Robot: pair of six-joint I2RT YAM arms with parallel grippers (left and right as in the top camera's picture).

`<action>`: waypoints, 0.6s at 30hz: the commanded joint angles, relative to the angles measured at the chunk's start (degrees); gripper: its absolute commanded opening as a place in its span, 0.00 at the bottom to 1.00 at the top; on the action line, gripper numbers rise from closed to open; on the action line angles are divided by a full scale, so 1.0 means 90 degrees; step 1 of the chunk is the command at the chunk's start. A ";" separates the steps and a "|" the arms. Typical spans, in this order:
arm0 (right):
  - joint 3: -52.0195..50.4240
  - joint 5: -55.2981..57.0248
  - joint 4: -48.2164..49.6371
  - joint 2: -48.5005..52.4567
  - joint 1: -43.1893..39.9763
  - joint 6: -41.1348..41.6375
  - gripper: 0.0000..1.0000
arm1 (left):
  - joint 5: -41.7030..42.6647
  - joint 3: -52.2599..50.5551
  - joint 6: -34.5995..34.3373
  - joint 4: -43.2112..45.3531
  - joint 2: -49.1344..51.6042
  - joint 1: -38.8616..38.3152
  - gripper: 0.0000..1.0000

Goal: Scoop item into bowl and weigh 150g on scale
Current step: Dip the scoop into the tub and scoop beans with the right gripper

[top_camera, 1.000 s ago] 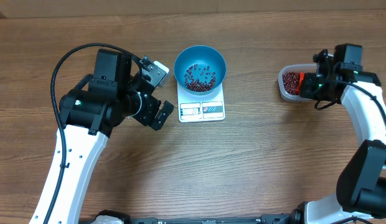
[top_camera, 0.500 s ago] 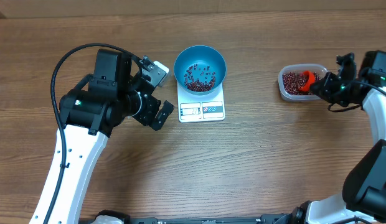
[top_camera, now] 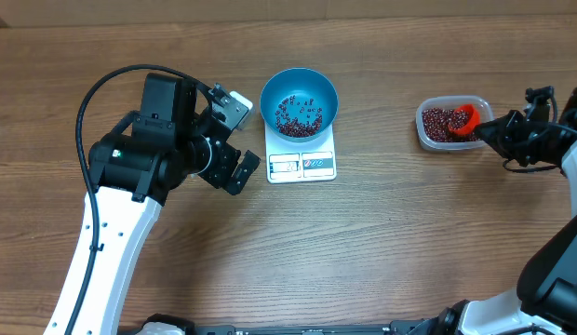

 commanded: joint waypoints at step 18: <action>0.0056 -0.1880 -0.0250 0.0027 -0.0464 0.0209 0.04 | 0.0124 0.0136 -0.0061 -0.0002 -0.0061 -0.0002 1.00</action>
